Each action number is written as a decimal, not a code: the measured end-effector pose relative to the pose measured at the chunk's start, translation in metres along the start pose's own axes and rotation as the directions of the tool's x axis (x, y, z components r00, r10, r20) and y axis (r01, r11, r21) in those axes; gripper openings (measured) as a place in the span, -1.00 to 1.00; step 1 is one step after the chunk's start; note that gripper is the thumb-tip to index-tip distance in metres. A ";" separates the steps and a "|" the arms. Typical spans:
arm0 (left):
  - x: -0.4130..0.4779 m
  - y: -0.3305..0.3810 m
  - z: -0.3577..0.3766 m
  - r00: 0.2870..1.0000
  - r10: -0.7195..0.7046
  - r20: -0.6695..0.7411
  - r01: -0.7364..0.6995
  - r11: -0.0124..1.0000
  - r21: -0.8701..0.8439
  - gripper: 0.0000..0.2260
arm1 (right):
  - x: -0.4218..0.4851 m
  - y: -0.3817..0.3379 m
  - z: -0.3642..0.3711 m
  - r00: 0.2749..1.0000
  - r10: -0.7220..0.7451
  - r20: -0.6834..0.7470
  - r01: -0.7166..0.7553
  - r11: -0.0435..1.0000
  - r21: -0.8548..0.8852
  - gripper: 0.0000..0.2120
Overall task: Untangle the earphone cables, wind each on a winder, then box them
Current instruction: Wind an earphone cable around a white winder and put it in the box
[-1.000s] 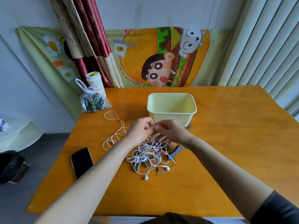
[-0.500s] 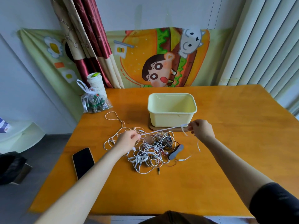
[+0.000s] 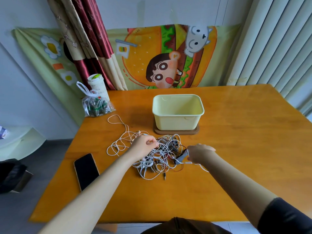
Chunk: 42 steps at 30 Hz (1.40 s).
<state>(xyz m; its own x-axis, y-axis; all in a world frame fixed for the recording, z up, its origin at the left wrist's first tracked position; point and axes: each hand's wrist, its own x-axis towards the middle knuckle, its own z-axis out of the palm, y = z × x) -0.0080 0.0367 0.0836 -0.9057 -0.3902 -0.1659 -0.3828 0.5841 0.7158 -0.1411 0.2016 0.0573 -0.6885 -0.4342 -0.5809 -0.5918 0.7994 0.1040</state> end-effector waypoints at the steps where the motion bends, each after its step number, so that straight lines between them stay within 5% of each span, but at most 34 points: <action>1: 0.000 0.003 0.003 1.000 0.002 0.018 -0.002 1.000 -0.002 -0.83 | -0.009 -0.014 -0.005 0.999 -0.029 -0.037 0.028 0.999 -0.039 -0.57; 6: 0.002 0.013 0.014 0.999 -0.001 0.050 0.001 1.000 -0.014 -0.86 | -0.033 -0.057 -0.017 0.849 -0.356 -0.390 0.474 0.840 0.265 -0.66; 11: 0.001 0.004 0.013 1.000 0.020 0.013 -0.019 0.998 -0.051 -0.87 | -0.044 -0.054 -0.024 0.846 -0.456 -0.277 0.527 0.638 0.561 -0.58; 14: -0.001 0.001 0.017 1.000 0.013 0.015 -0.011 0.997 -0.070 -0.85 | -0.049 -0.053 -0.026 0.840 -0.505 -0.199 0.489 0.544 0.683 -0.75; 16: 0.000 -0.002 0.020 1.000 -0.007 0.008 0.007 0.997 -0.077 -0.85 | -0.045 -0.054 -0.025 0.840 -0.485 -0.243 0.520 0.593 0.615 -0.87; 22: -0.005 -0.026 0.023 0.993 -0.069 0.091 0.072 0.997 -0.030 -0.89 | -0.017 -0.036 -0.006 0.873 -0.337 -0.353 0.476 0.745 0.466 -0.79; 29: -0.010 -0.054 0.035 0.983 -0.124 0.137 0.119 0.992 0.048 -0.91 | 0.008 -0.022 0.021 0.941 -0.226 -0.251 0.301 0.900 0.315 -0.75; 35: -0.008 -0.047 0.044 0.979 -0.034 0.201 0.017 0.996 0.085 -0.94 | -0.008 -0.052 0.025 0.828 -0.538 -0.155 0.552 0.735 0.394 -0.55; 42: -0.001 -0.050 0.042 0.994 0.007 0.109 -0.024 0.989 0.149 -0.87 | -0.004 -0.065 0.020 0.847 -0.457 -0.270 0.531 0.715 0.455 -0.84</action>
<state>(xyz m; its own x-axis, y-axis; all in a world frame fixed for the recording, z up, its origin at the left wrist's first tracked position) 0.0046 0.0374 0.0198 -0.9229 -0.3058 -0.2340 -0.3842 0.6926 0.6105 -0.0917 0.1592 0.0366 -0.4259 -0.8457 -0.3214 -0.5980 0.5298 -0.6014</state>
